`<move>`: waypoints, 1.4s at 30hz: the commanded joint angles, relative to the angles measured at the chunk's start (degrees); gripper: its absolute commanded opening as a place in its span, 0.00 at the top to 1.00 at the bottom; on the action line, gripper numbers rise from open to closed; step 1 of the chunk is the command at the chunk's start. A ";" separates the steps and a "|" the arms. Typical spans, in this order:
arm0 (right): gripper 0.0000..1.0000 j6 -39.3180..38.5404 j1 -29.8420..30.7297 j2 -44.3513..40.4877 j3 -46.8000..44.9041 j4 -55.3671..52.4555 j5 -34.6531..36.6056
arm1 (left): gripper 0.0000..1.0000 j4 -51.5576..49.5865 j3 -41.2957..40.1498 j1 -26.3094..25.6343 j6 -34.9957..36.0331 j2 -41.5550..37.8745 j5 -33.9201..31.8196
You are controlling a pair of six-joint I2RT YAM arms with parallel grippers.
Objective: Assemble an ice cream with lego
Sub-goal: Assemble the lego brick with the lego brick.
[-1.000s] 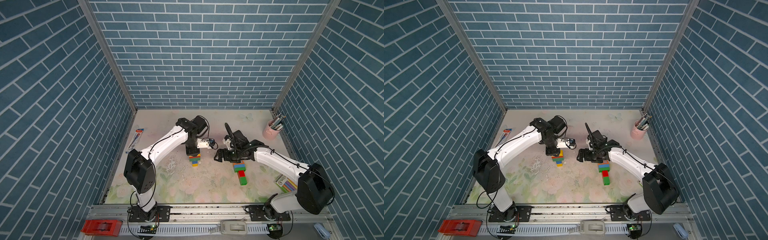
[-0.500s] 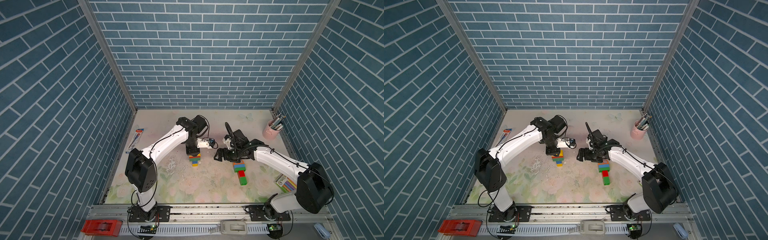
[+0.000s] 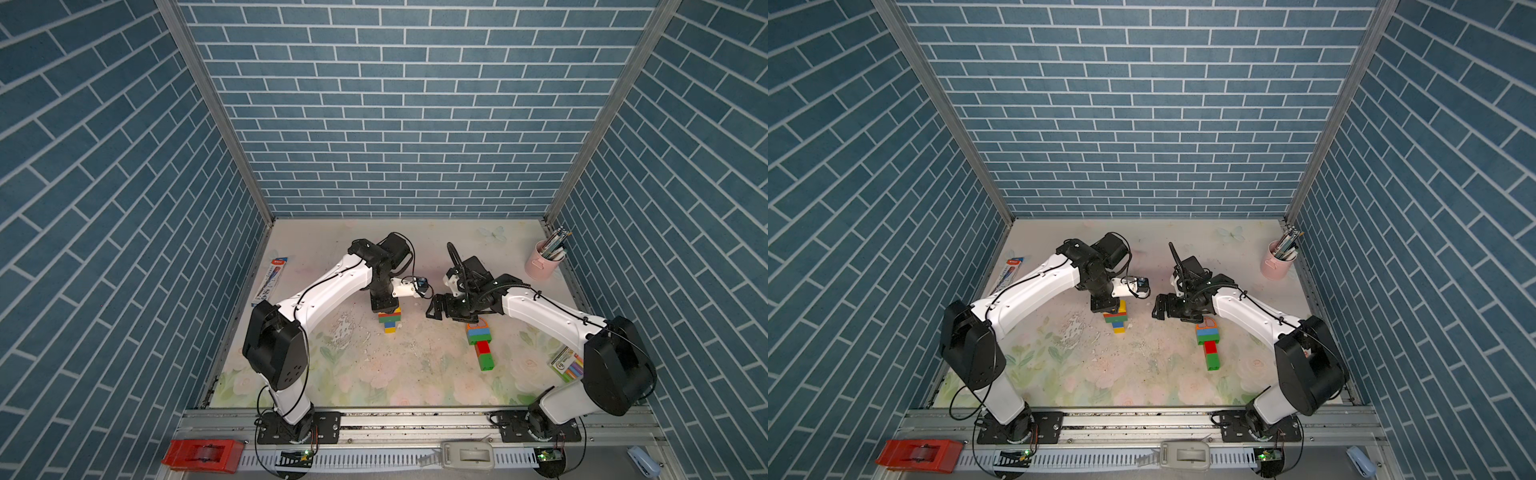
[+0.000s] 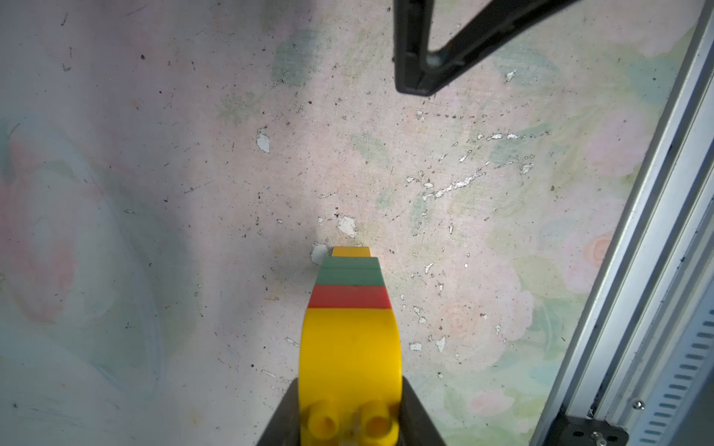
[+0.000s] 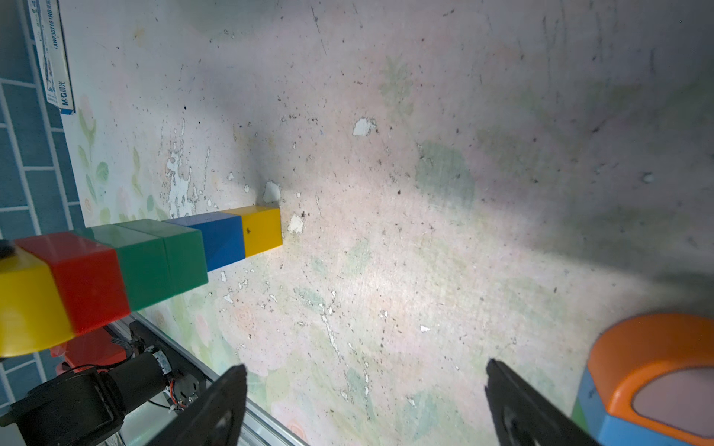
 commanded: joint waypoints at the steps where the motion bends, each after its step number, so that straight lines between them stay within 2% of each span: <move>1: 0.03 -1.67 -0.40 1.32 1.80 -0.69 -0.97 | 1.00 -2.84 -7.94 -0.93 -0.58 8.03 -1.90; 10: 0.03 -1.48 -0.48 0.54 1.65 -0.44 -1.06 | 1.00 -3.19 -6.32 -0.99 -2.09 6.93 -2.60; 13: 0.03 -1.48 -0.52 -0.05 1.45 -0.24 -1.11 | 0.93 -3.96 -5.01 -0.99 -3.37 6.65 -4.00; 22: 0.03 -1.65 -0.70 -1.38 0.69 0.82 -1.42 | 0.58 -5.15 1.42 -0.98 -4.70 5.27 -6.01; 28: 0.03 -1.54 -0.84 -2.58 -0.35 1.27 -1.42 | 0.30 -3.90 3.61 -1.07 -5.23 4.06 -6.33; 29: 0.03 -1.56 -0.87 -2.71 -0.48 1.35 -1.49 | 0.23 -3.62 3.88 -1.16 -5.29 3.62 -6.05; 31: 0.03 -1.57 -0.87 -3.09 -0.88 1.44 -1.47 | 0.01 -2.73 4.15 -1.32 -5.73 2.66 -5.51; 38: 0.03 -1.33 -0.92 -4.33 -2.19 2.37 -1.26 | 0.00 0.44 4.04 -2.21 -7.67 -3.40 -3.45; 42: 0.02 1.22 -0.72 -6.93 -5.15 7.02 -0.74 | 0.00 2.85 1.46 -2.21 -9.47 -9.34 -1.67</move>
